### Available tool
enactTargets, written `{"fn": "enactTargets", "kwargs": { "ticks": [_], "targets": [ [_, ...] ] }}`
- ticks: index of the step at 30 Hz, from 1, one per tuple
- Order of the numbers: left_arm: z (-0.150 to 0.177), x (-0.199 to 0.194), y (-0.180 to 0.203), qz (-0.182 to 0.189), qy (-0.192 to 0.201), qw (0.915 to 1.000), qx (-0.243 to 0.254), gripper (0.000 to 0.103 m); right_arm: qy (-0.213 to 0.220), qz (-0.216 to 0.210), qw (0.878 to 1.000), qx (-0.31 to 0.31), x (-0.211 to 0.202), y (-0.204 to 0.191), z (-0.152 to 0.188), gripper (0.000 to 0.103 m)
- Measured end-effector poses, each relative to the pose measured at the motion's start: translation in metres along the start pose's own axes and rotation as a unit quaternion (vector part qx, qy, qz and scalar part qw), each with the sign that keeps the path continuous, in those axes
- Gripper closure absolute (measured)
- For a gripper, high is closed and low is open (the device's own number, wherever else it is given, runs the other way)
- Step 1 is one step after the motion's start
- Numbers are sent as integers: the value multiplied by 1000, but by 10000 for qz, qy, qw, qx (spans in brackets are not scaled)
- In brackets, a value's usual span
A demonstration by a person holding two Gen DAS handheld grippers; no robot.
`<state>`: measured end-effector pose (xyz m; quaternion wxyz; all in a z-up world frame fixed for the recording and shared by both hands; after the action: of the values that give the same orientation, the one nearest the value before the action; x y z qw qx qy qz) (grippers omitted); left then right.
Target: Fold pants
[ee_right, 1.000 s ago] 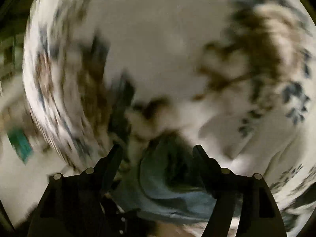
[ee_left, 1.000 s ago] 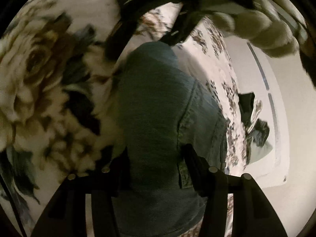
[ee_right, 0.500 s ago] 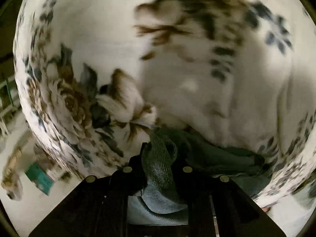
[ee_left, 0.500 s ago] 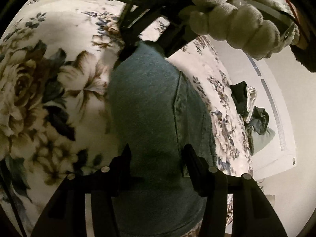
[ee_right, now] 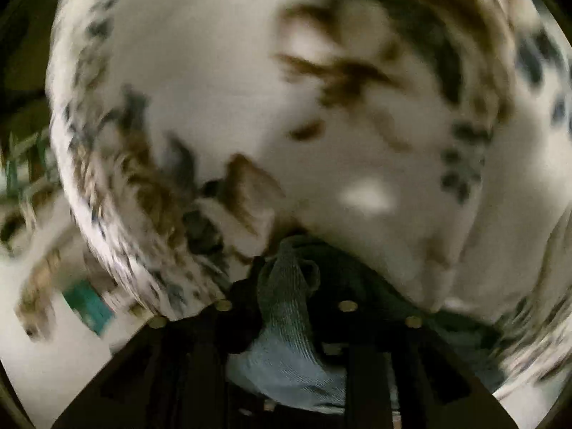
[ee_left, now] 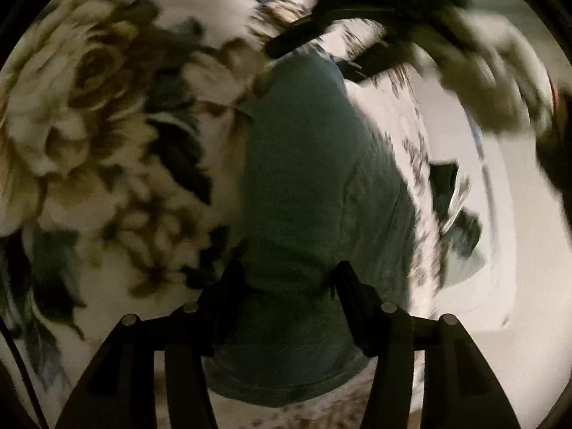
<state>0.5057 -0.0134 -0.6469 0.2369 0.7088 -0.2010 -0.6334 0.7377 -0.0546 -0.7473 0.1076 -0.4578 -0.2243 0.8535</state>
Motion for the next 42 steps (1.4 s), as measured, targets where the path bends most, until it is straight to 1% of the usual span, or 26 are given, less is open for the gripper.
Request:
{"fn": "enactTargets", "kwargs": {
  "ticks": [2, 4, 6, 8, 9, 10, 11, 12, 14, 16, 19, 21, 23, 24, 26, 27, 28, 29, 31, 32, 33, 34, 35, 36, 38, 42],
  "targets": [
    [-8, -6, -3, 75, 40, 9997, -231, 48, 283, -69, 9996, -68, -23, 0, 2, 33],
    [-20, -9, -1, 74, 101, 9994, -316, 41, 456, -169, 9988, -105, -32, 0, 8, 32],
    [-34, -8, 1, 44, 122, 9991, -406, 40, 440, -309, 9984, -194, -31, 4, 17, 33],
    [-48, -4, 2, -42, 118, 9988, -475, 40, 548, 421, 9974, -214, -10, 20, 20, 36],
    [-60, 0, 2, -79, 97, 9986, -520, 40, 654, 567, 9961, -140, 1, 21, 21, 36],
    [-70, 3, 2, -45, 58, 9984, -569, 40, 880, 324, 9956, 66, 0, 24, 21, 36],
    [-77, 7, 1, -67, 12, 9981, -619, 40, 1182, -119, 9925, 297, -11, 27, 23, 36],
    [-89, 11, 0, -83, -72, 9975, -695, 40, 1397, -367, 9887, 394, -19, 28, 27, 35],
    [-108, 20, -1, 12, -250, 9963, -819, 36, 2081, -1055, 9709, 546, -55, 34, 51, 35],
    [-122, 40, -3, 160, -633, 9921, -1074, 31, 2522, -1167, 9582, 682, -80, 52, 86, 32],
    [-130, 72, -6, 213, -1257, 9819, -1401, 31, 3088, -983, 9402, 1049, -99, 98, 150, 31],
    [-132, 81, -2, 189, -1385, 9805, -1382, 31, 3285, -1015, 9279, 1442, -95, 133, 190, 31],
    [-135, 87, 6, 9, -1325, 9842, -1174, 31, 3389, -1151, 9119, 2010, -72, 170, 232, 31],
    [-136, 87, 10, -86, -1242, 9870, -1015, 35, 3400, -1238, 9063, 2183, -58, 178, 243, 31],
    [-137, 86, 22, -601, -1024, 9923, -337, 50, 3403, -1510, 8894, 2653, -25, 208, 270, 31],
    [-138, 84, 31, -933, -816, 9921, 203, 57, 3402, -1610, 8853, 2729, -17, 216, 276, 31],
    [-138, 85, 37, -1091, -687, 9901, 555, 63, 3359, -1806, 8819, 2771, -2, 225, 279, 31],
    [-136, 84, 44, -1271, -535, 9858, 960, 64, 3333, -1936, 8806, 2755, 9, 226, 279, 31],
    [-132, 83, 49, -1306, -383, 9812, 1365, 67, 3251, -2409, 8782, 2551, 33, 226, 273, 31],
    [-131, 82, 47, -1286, -355, 9807, 1433, 68, 3268, -2515, 8774, 2452, 42, 223, 270, 33],
    [-133, 84, 41, -1294, -416, 9811, 1377, 69, 3399, -2581, 8736, 2339, 44, 222, 267, 49],
    [-135, 85, 32, -1287, -475, 9825, 1257, 70, 3486, -2640, 8717, 2212, 42, 218, 266, 56],
    [-140, 91, 24, -1286, -518, 9839, 1127, 70, 3643, -2473, 8752, 2003, 33, 213, 267, 73],
    [-140, 95, 13, -1313, -583, 9842, 1037, 70, 3774, -2275, 8785, 1846, 23, 209, 268, 85],
    [-138, 102, 13, -1288, -635, 9850, 957, 70, 4016, -1915, 8784, 1744, 5, 210, 273, 86],
    [-139, 85, 11, -1002, -661, 9922, 330, 63, 3653, -1941, 8926, 1795, 13, 223, 266, 86]
  ]
}}
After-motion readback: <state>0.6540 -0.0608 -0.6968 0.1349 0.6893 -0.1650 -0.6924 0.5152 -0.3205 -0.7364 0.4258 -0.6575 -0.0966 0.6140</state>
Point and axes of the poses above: each gripper's, at about its wrist camera, not at the fingertips, and x roughly the way its jaws point, y to its right, z to its underside, the point moved 7 cm from there along x, roughly the way its jaws point, and after that the axes turned 10 degrees about -z, right-handed, at the moved point
